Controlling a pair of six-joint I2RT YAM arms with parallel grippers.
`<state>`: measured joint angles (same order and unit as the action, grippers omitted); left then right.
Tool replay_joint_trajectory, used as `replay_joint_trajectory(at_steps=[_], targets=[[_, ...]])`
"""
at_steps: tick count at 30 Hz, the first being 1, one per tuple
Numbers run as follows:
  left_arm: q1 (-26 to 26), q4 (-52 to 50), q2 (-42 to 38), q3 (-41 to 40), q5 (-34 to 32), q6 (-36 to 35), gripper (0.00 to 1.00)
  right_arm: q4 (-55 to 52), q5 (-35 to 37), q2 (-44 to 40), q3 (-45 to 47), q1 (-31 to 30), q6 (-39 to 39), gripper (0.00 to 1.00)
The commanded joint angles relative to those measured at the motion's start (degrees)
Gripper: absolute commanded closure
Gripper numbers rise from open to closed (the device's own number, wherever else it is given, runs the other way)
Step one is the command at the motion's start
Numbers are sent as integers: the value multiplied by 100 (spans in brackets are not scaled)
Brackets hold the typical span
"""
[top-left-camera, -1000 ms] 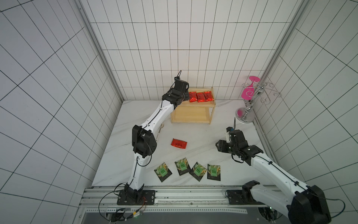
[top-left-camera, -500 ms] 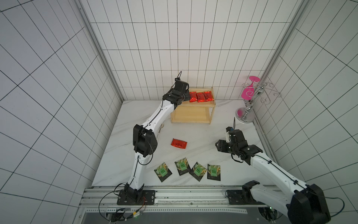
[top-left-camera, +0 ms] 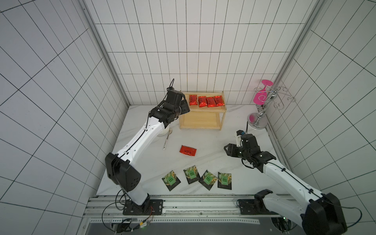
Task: Place the tea bags on the shelf by color
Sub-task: Adjust the tea bag at the center of the board.
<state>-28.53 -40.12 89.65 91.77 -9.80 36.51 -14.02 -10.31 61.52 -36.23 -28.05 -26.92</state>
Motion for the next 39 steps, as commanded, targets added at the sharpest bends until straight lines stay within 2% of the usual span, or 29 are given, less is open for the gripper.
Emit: replay_joint_trajectory(at_steps=[1,5,7,12,16,18,23,32,39], targets=[[15,379,-417,-1593,630,651,31,447,-156,279,-147,-340,-118,42],[28,703,-712,-2947,1065,965,31,1075,-8,707,-42,-849,-63,41],[55,856,-639,-3276,1538,1106,31,1255,-102,1047,-133,-989,-77,42],[54,1523,-282,-3794,2087,1207,27,2170,-431,1794,-245,-1184,-139,42],[109,1791,-2,-3965,2351,1211,27,2863,-829,2703,-561,-1194,-298,45],[122,1971,78,-4080,2462,1129,34,3038,-961,3103,-769,-1194,-417,47],[188,2008,333,-4105,2602,915,37,3456,-1208,3774,-1089,-1211,-647,52],[375,2069,838,-3917,2729,840,38,3674,-1481,4430,-1401,-1350,-739,74],[353,2153,1080,-3667,2902,910,38,3582,-1690,4633,-1466,-1387,-752,76]])
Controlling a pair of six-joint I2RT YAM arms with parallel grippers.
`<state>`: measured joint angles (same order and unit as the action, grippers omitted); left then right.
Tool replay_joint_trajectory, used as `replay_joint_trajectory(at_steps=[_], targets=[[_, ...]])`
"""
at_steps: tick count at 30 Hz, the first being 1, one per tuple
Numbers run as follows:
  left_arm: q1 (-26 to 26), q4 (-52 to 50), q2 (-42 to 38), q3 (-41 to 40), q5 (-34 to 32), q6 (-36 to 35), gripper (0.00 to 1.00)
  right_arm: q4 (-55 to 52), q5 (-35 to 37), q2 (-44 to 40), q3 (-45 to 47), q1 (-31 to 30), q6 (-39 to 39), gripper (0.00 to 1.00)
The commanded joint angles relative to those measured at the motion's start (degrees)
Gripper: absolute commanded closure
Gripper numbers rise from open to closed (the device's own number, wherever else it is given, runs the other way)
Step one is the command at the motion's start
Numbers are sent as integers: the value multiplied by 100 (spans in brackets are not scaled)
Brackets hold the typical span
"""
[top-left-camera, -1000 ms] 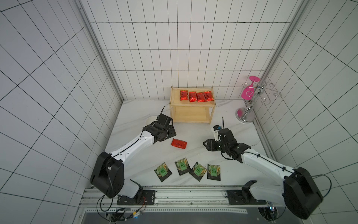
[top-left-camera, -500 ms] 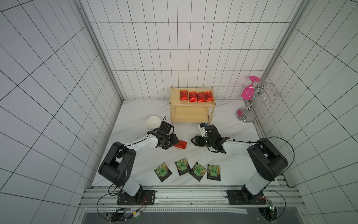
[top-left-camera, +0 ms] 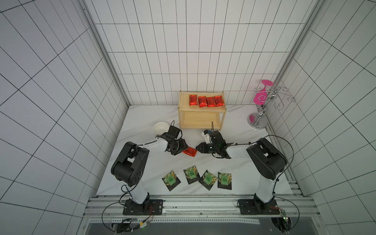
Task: Place the tea bags on the shelf by color
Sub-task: Adjust the tea bag at the center of the board.
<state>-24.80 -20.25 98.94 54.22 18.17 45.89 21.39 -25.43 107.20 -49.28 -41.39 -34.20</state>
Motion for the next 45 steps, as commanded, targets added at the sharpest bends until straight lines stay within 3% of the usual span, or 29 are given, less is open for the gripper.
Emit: replay_joint_trajectory(at_steps=[1,17,23,37,41,45], targets=[[-24,179,178,111,116,-27,38,32,-215,64,-153,-61,-25,77],[-51,241,903,780,134,25,37,-152,-401,-67,5,-167,-47,76],[9,-47,942,989,-112,-124,33,-198,-432,-135,40,-212,-10,75],[-25,79,1145,1113,9,-25,32,-302,-515,-85,-90,-348,63,70],[-9,-159,1048,1142,-270,-199,26,-355,-484,-212,-67,-361,156,66],[-126,-772,584,1268,-1115,-547,20,-729,-241,-853,44,-268,382,62]])
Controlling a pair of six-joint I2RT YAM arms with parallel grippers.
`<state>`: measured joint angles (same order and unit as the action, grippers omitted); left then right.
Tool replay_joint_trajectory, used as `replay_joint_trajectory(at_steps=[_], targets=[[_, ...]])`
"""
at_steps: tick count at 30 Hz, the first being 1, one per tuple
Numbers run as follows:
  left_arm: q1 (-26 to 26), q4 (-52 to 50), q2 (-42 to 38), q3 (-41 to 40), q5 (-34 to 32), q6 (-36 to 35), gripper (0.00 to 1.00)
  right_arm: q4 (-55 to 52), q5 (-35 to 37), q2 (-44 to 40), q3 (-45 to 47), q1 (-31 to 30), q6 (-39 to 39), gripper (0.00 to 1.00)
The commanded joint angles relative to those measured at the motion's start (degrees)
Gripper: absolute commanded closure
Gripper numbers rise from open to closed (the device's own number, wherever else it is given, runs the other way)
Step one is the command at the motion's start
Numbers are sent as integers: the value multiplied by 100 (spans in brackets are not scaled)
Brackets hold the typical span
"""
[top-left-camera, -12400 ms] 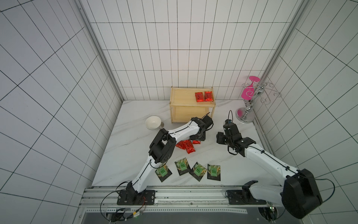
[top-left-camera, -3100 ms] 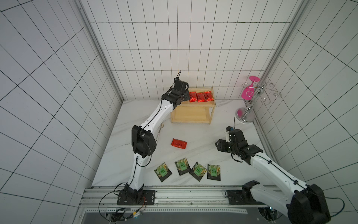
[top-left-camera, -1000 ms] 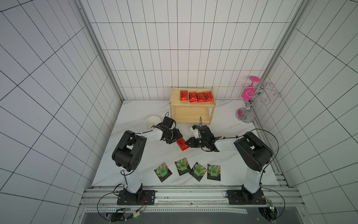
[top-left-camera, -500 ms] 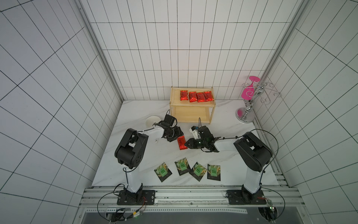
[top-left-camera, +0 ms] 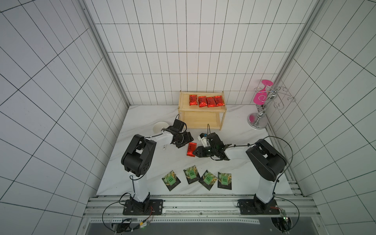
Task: Place the tea bags on the shelf by color
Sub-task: Adjust the tea bag at the center of the board, then pick up the tea bag from the center of the board.
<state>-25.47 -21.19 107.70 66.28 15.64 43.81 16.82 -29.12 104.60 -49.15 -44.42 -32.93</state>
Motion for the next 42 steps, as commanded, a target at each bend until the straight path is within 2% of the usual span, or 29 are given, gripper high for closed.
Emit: replay_joint_trajectory(at_steps=[1,5,7,10,13,16,24,36,39,42], targets=[[-151,-839,-413,106,-1138,-425,19,-416,219,-819,73,63,305,61],[-857,-1474,-724,352,-2716,-725,11,-654,693,-1610,522,92,466,60],[-1211,-1855,-641,615,-3333,-763,10,-664,1272,-2029,933,43,516,62],[-1541,-2306,-368,1026,-3769,-699,9,-691,2090,-2602,1459,-5,598,61],[-1735,-2465,-157,1193,-3831,-660,8,-907,2585,-2865,1680,-5,652,60],[-1834,-2478,-12,1233,-3717,-646,3,-966,2761,-2797,1757,12,639,59],[-1900,-2537,364,1264,-3437,-628,2,-1036,2635,-2367,1594,30,595,59],[-1926,-2257,658,1250,-3111,-778,2,-996,2526,-2145,1504,30,551,60],[-1929,-2249,794,1257,-3076,-747,7,-992,2517,-2136,1511,33,551,60],[-1926,-2249,868,1278,-3086,-721,17,-987,2517,-2128,1520,35,551,60]])
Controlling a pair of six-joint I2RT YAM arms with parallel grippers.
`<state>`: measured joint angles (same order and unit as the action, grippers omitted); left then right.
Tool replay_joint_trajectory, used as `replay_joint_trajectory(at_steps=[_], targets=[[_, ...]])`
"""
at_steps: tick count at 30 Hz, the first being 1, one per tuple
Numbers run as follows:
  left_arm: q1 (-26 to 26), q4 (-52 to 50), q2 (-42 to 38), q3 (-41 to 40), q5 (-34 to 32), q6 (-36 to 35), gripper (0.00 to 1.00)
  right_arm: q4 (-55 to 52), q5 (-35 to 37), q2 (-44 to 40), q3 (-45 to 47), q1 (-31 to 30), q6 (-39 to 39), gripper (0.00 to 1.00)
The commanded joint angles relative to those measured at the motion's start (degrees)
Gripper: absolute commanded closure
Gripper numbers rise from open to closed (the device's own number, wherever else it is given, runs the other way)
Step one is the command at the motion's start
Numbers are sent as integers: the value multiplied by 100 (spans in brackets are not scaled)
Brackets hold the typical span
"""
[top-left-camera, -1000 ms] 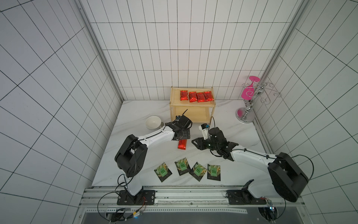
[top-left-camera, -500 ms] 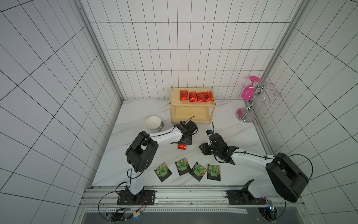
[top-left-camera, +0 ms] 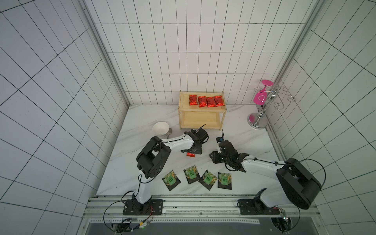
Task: Place the tea bags on the shelf by color
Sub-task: Pick up the tea bag from the center of the board.
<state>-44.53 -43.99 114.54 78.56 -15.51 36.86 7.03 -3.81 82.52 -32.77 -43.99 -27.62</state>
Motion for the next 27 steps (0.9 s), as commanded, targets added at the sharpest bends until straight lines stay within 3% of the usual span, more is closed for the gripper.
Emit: replay_joint_trajectory(at_steps=[1,10,27], targets=[[-20,33,193,55,21,-15,20,-8,-15,88,-118,-13,19,60],[24,48,222,62,2,49,35,-8,-23,109,-124,-5,28,60],[127,79,55,4,55,97,40,-17,-14,118,-128,12,46,60]])
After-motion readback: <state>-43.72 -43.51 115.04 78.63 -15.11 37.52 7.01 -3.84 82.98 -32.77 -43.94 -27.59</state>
